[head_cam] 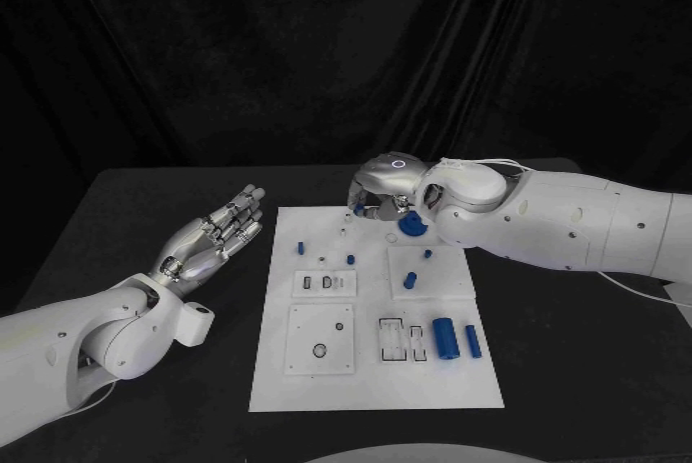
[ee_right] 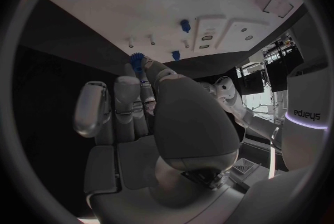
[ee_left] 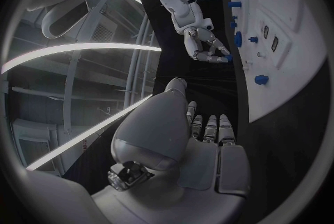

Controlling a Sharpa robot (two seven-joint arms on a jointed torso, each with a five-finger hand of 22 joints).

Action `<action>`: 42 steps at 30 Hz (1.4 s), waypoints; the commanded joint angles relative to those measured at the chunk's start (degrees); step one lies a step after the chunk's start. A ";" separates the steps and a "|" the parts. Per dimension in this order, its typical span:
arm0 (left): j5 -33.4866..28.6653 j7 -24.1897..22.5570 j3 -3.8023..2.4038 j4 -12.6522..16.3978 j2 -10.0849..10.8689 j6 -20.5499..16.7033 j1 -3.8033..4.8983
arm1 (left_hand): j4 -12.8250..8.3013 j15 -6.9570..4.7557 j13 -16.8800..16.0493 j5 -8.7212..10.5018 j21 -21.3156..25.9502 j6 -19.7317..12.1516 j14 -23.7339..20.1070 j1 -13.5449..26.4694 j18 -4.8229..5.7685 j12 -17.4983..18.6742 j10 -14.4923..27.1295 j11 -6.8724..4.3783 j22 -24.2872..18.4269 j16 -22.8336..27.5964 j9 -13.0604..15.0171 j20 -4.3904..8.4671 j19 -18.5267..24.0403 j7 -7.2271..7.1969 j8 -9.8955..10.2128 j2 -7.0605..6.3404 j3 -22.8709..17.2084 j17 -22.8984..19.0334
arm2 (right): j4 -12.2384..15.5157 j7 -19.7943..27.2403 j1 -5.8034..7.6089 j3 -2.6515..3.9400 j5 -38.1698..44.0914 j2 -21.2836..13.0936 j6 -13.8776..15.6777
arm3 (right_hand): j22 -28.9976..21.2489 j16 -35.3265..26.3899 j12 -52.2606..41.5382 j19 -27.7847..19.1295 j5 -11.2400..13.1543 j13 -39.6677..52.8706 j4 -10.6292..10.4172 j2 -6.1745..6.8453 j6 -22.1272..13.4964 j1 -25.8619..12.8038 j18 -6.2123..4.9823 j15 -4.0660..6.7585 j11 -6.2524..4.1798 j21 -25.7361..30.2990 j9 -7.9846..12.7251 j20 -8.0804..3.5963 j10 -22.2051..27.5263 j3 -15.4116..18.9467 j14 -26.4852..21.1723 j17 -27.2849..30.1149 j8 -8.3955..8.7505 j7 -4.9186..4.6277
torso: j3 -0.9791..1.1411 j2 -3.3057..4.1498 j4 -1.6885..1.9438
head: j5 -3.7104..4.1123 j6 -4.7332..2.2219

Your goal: Assemble the parts on the task board

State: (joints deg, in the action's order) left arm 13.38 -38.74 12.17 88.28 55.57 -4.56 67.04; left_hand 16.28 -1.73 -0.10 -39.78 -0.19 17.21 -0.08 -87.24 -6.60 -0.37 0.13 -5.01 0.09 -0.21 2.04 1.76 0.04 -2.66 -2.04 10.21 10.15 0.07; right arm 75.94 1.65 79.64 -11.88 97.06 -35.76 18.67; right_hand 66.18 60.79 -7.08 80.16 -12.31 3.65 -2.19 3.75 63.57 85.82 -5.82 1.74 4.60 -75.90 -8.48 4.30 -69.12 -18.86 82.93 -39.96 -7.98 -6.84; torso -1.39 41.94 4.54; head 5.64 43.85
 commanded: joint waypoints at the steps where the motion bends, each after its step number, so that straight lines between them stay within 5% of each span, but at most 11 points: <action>1: 0.30 -10.06 -0.05 0.27 -0.26 0.92 0.07 | 0.11 -2.89 0.08 -0.21 0.19 0.25 0.08 -0.36 -0.34 0.36 -0.18 0.19 -0.09 0.21 0.05 -0.18 -0.04 -0.01 -0.22 0.02 -0.33 -0.07 | -2.66 0.65 0.16 0.02 -3.00 1.86 0.07 | 0.12 0.34 0.35 0.26 0.23 0.01 -0.04 0.11 -0.18 0.40 0.72 0.00 -1.47 -0.31 -0.01 -0.14 -1.81 -0.43 0.20 -0.04 0.35 -0.11 | -0.03 0.02 0.17 | 0.05 0.44; 11: 0.30 -10.35 -0.05 0.48 -0.41 1.60 0.07 | 0.15 -2.85 0.06 -0.35 0.19 0.77 0.08 -0.58 -0.58 0.34 -0.23 0.35 -0.09 0.21 0.09 -0.45 -0.04 0.20 -0.29 0.24 -0.52 -0.07 | -8.35 1.12 -0.32 0.02 -3.68 6.25 -0.35 | 0.25 0.52 0.67 0.25 0.18 0.03 -0.13 0.39 -0.58 0.18 0.74 -0.09 -1.35 -0.37 0.06 -0.05 -1.73 -0.76 0.22 -0.26 0.74 -0.24 | -0.07 0.64 0.61 | 0.44 0.30; 18: 0.30 -10.45 -0.05 0.47 -0.46 1.79 0.07 | 0.16 -2.74 0.05 -0.37 0.19 1.08 0.08 -0.73 -0.77 0.33 -0.26 0.52 -0.09 0.21 0.11 -0.73 -0.04 0.37 -0.32 0.40 -0.65 -0.07 | -9.07 0.87 -0.44 0.02 -3.73 6.53 -0.99 | 0.36 0.30 0.93 0.21 0.15 0.03 -0.13 0.49 -0.82 0.15 0.75 -0.16 -1.26 -0.40 0.11 0.02 -1.58 -1.07 0.10 0.13 0.99 -0.32 | -0.12 1.18 1.05 | 1.02 -0.23; 42: 0.30 -10.17 -0.05 0.09 -0.82 2.13 0.07 | 0.14 -2.62 0.05 -0.41 0.19 1.18 0.08 -0.94 -0.92 0.33 -0.28 0.73 -0.09 0.21 0.10 -0.99 -0.04 0.56 -0.31 0.65 -0.87 -0.07 | -9.18 -0.20 -0.99 0.02 -3.75 5.80 -3.40 | 0.91 -0.01 2.33 -0.13 0.37 0.04 -0.23 1.22 -1.79 -0.35 0.81 -0.69 -0.64 -0.50 0.37 0.51 -0.65 -2.60 -0.53 0.56 2.17 -0.86 | -0.19 1.19 1.07 | 1.23 -0.90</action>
State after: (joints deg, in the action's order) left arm 13.42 -38.75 12.17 88.32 54.78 -3.20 67.04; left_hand 16.51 -1.73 -0.13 -39.99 -0.19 18.13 -0.08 -87.71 -6.62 -0.38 -0.20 -4.69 0.05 -0.21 2.09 1.12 -0.16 -2.14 -2.04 10.69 9.60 0.05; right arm 66.65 2.45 78.80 -11.90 93.27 -29.87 16.03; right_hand 67.03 61.05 -5.07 80.05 -12.16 3.56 -2.37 4.46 62.21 85.70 -5.82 1.32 4.60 -76.12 -8.17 4.41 -69.11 -21.19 82.51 -39.45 -6.20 -7.78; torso -1.57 43.15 5.55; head 6.85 42.94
